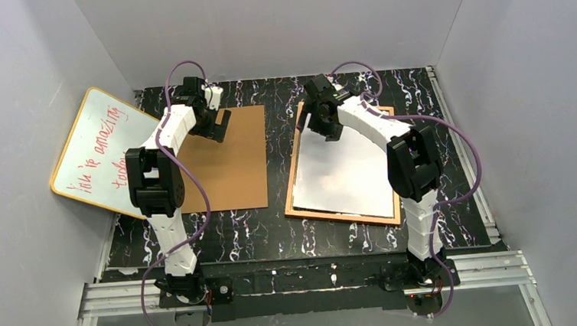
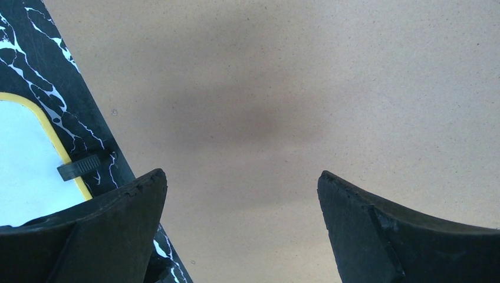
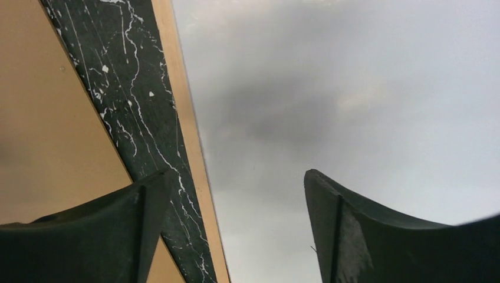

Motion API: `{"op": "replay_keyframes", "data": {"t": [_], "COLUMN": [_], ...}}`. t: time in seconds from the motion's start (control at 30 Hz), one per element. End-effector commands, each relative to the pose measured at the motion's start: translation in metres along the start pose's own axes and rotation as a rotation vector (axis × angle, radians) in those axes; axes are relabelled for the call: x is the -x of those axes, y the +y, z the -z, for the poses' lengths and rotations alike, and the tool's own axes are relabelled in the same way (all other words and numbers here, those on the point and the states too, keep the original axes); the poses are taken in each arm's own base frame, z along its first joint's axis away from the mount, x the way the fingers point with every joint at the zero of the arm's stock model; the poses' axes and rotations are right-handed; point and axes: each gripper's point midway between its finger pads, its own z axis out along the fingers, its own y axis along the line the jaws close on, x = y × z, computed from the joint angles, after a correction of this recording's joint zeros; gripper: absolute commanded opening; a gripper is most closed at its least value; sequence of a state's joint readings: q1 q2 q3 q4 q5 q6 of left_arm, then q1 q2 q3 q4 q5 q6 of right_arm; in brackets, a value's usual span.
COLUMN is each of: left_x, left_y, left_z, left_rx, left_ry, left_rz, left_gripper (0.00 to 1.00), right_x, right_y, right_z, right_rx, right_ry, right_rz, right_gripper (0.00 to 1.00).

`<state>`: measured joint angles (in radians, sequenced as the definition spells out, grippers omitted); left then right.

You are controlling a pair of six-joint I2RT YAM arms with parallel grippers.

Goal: Put the photo into the frame
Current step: Turn over the photo from the photo frame.

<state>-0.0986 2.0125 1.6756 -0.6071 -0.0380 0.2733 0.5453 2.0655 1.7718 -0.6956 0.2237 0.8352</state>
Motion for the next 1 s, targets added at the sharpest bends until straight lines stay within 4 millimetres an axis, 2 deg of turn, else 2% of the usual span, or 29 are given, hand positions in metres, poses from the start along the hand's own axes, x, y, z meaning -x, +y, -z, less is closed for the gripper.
{"op": "replay_keyframes", "data": {"t": [0.0,0.27,0.43,0.57,0.67,0.8,0.83,0.87,0.97], "left_x": [0.003,0.003,0.009,0.005,-0.004,-0.017,-0.027,-0.031,-0.048], "left_y": [0.003,0.022,0.053,0.082,0.099,0.122,0.138,0.144,0.151], "left_z": [0.017,0.012,0.013,0.011,0.008,0.005,0.007,0.008,0.007], "left_rx": [0.020,0.119,0.238,0.336,0.378,0.440,0.467,0.484,0.508], "left_ry": [-0.015,0.018,0.035,0.073,0.106,0.147,0.164,0.172,0.208], "left_rz": [-0.004,-0.012,-0.038,-0.049,-0.058,-0.063,-0.045,-0.045,-0.064], "left_gripper": [0.98,0.98,0.98,0.98,0.98,0.98,0.98,0.98,0.96], "right_x": [0.008,0.009,-0.002,-0.011,-0.019,-0.035,-0.036,-0.041,-0.052], "right_y": [0.018,0.033,0.057,0.078,0.091,0.118,0.123,0.128,0.140], "right_z": [0.018,0.028,0.035,0.040,0.040,0.038,0.035,0.032,0.020], "right_rx": [0.087,0.157,0.264,0.318,0.360,0.427,0.430,0.435,0.454], "right_ry": [-0.013,0.003,0.062,0.070,0.099,0.126,0.130,0.139,0.170], "right_rz": [0.011,0.003,-0.020,0.011,0.027,0.057,0.062,0.071,0.079], "right_gripper": [0.97,0.99,0.99,0.99,0.99,0.99,0.99,0.99,0.98]}}
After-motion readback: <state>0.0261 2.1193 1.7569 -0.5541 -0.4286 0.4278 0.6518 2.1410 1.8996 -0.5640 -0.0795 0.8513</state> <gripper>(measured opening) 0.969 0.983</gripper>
